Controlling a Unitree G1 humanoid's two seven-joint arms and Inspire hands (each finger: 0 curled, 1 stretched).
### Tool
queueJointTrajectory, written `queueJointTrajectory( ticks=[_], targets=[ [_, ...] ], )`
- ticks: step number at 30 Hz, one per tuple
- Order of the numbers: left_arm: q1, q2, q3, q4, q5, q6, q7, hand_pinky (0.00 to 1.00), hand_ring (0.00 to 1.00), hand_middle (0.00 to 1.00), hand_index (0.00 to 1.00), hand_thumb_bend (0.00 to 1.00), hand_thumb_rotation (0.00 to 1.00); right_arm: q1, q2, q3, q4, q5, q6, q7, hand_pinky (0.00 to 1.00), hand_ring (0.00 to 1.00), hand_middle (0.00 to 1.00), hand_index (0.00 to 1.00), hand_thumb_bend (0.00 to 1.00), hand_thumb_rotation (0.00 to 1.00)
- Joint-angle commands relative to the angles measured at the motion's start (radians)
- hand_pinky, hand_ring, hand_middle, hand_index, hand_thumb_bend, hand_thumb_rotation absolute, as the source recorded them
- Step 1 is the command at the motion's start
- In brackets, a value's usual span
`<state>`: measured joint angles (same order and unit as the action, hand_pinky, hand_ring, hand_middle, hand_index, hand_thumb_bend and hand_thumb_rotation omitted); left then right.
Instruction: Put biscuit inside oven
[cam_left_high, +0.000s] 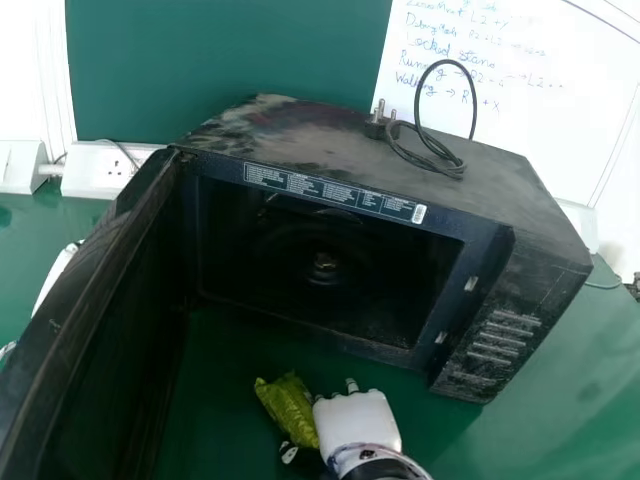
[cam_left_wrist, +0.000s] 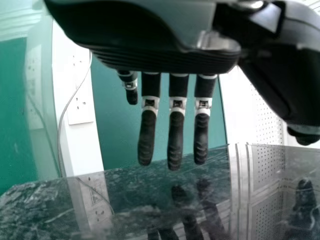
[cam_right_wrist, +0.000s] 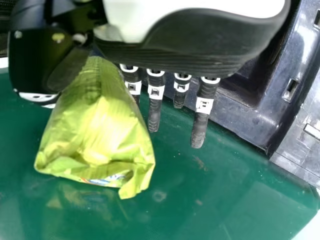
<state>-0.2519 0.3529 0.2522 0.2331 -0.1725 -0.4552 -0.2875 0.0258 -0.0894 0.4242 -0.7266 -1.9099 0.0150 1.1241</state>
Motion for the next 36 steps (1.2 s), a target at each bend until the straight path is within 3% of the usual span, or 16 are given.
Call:
queueJointTrajectory(
  ticks=[1,4,5,6,8,9,10,14,16,19,21,26,29,31,34,36],
  targets=[
    [-0.005,-0.008,-0.004,0.011,-0.004,-0.013,-0.004,0.30,0.37,0.44,0.48,0.51,0.06,0.048,-0.016,0.056,0.064,0.039,-0.064,0.072,0.56,0.70,0.75,0.69,0.67,0.40],
    [-0.003,-0.009,-0.005,0.003,-0.004,-0.008,-0.001,0.30,0.36,0.44,0.48,0.51,0.06,0.043,-0.005,0.050,0.065,0.060,-0.060,0.092,0.58,0.70,0.72,0.59,0.75,0.36],
    [-0.002,-0.010,-0.005,-0.001,-0.006,-0.006,-0.001,0.30,0.36,0.44,0.48,0.51,0.06,0.041,-0.005,0.044,0.062,0.073,-0.060,0.097,0.59,0.70,0.72,0.58,0.81,0.44],
    [-0.001,-0.010,-0.006,-0.006,-0.005,-0.003,0.000,0.30,0.36,0.43,0.48,0.51,0.06,0.040,-0.006,0.039,0.060,0.084,-0.058,0.099,0.60,0.70,0.71,0.56,0.81,0.43],
    [0.001,-0.009,-0.007,-0.011,0.000,-0.003,0.003,0.30,0.36,0.43,0.48,0.51,0.06,0.044,0.002,0.028,0.058,0.103,-0.044,0.097,0.61,0.69,0.69,0.53,0.78,0.36],
    [0.002,-0.009,-0.007,-0.013,0.000,-0.002,0.003,0.30,0.36,0.43,0.48,0.51,0.06,0.049,0.007,0.022,0.055,0.118,-0.035,0.088,0.62,0.68,0.68,0.50,0.63,0.24],
    [0.002,-0.010,-0.007,-0.015,0.000,0.001,0.004,0.30,0.36,0.43,0.48,0.51,0.06,0.055,0.014,0.016,0.053,0.129,-0.024,0.080,0.63,0.68,0.67,0.49,0.58,0.20],
    [0.004,-0.010,-0.008,-0.017,0.002,-0.004,0.005,0.29,0.36,0.43,0.48,0.51,0.06,0.069,0.013,-0.001,0.046,0.162,-0.006,0.038,0.64,0.65,0.65,0.48,0.53,0.15],
    [0.005,-0.010,-0.008,-0.017,0.007,-0.006,0.008,0.29,0.36,0.43,0.48,0.51,0.06,0.070,0.000,-0.007,0.045,0.170,-0.011,0.016,0.58,0.52,0.56,0.49,0.52,0.14],
    [0.006,-0.010,-0.008,-0.019,0.006,0.000,0.011,0.29,0.36,0.44,0.48,0.51,0.06,0.067,0.002,-0.021,0.050,0.174,0.000,-0.006,0.50,0.41,0.49,0.70,0.56,0.02],
    [0.006,-0.011,-0.007,-0.020,0.001,0.002,0.008,0.29,0.36,0.44,0.48,0.51,0.06,0.063,0.004,-0.034,0.050,0.180,0.007,-0.020,0.46,0.36,0.48,0.73,0.57,0.00],
    [0.005,-0.008,-0.006,-0.013,0.003,-0.002,0.006,0.29,0.36,0.44,0.48,0.51,0.06,0.067,0.017,-0.085,0.038,0.231,0.049,-0.077,0.41,0.36,0.44,0.58,0.55,0.00],
    [0.006,-0.007,-0.006,-0.012,-0.002,-0.002,0.001,0.29,0.36,0.44,0.48,0.51,0.06,0.059,0.012,-0.109,0.025,0.247,0.057,-0.090,0.52,0.46,0.46,0.51,0.53,0.00],
    [0.006,-0.008,-0.006,-0.014,-0.002,-0.004,0.000,0.29,0.36,0.44,0.48,0.51,0.06,0.052,0.007,-0.126,0.015,0.264,0.060,-0.103,0.53,0.48,0.47,0.50,0.53,0.00],
    [0.005,-0.009,-0.005,-0.014,0.001,-0.006,0.003,0.29,0.35,0.43,0.48,0.51,0.06,0.044,-0.005,-0.150,-0.010,0.298,0.056,-0.136,0.32,0.31,0.47,0.49,0.53,0.00],
    [0.008,-0.010,-0.006,-0.023,0.006,0.003,0.011,0.29,0.35,0.43,0.48,0.51,0.06,0.040,-0.002,-0.172,-0.032,0.330,0.064,-0.147,0.33,0.31,0.47,0.49,0.53,0.00]
  ],
)
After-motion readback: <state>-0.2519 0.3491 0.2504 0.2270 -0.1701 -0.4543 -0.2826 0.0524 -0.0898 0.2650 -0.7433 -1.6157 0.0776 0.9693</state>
